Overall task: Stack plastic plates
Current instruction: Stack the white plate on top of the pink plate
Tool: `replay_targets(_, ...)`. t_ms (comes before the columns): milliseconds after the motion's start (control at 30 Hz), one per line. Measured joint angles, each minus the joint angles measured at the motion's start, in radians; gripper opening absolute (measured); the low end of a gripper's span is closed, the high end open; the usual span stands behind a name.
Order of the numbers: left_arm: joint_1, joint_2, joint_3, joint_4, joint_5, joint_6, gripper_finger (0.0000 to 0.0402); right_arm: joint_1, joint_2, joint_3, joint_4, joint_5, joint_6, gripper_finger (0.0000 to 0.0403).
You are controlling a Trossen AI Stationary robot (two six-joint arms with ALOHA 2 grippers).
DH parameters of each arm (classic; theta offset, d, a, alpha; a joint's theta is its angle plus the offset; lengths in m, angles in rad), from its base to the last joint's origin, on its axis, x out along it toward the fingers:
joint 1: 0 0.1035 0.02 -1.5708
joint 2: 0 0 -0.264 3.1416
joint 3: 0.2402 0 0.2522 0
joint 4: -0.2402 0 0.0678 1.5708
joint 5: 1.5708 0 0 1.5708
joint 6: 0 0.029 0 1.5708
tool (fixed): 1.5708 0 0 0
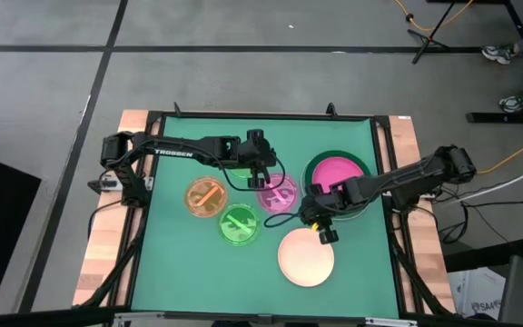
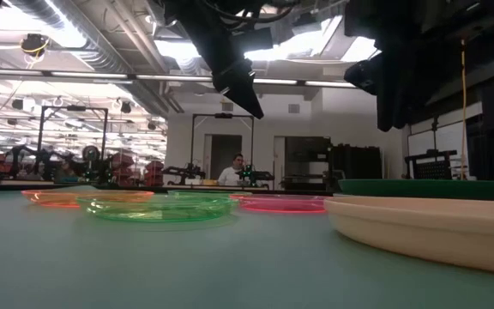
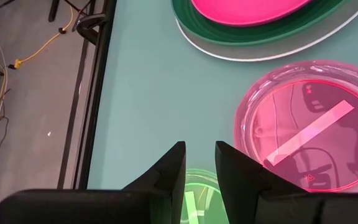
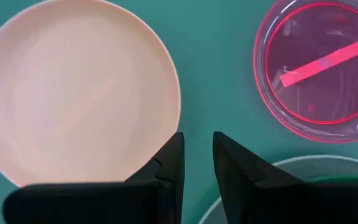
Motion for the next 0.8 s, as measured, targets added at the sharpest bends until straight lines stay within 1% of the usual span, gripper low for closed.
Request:
replay_targets(133, 0.000, 0.000, 0.000, -0.032, 0.000, 0.000, 0.0080, 0.036, 0.026, 0.001, 0.001, 0.002, 0.018, 0.0072)
replay_targets(300, 0.000, 0.000, 0.000, -0.045, 0.000, 0.000, 0.0080, 0.079, 0.065, 0.001, 0.007, 0.032, 0.028, 0.0072)
replay_targets(367, 0.000, 0.000, 0.000, -0.046, 0.000, 0.000, 0.0080, 0.086, 0.084, 0.001, 0.004, 0.046, 0.038, 0.0072)
replay_targets(800, 0.000, 0.000, 0.000, -0.045, 0.000, 0.000, 0.0080, 0.083, 0.193, 0.001, 0.001, 0.047, 0.048, 0.0072)
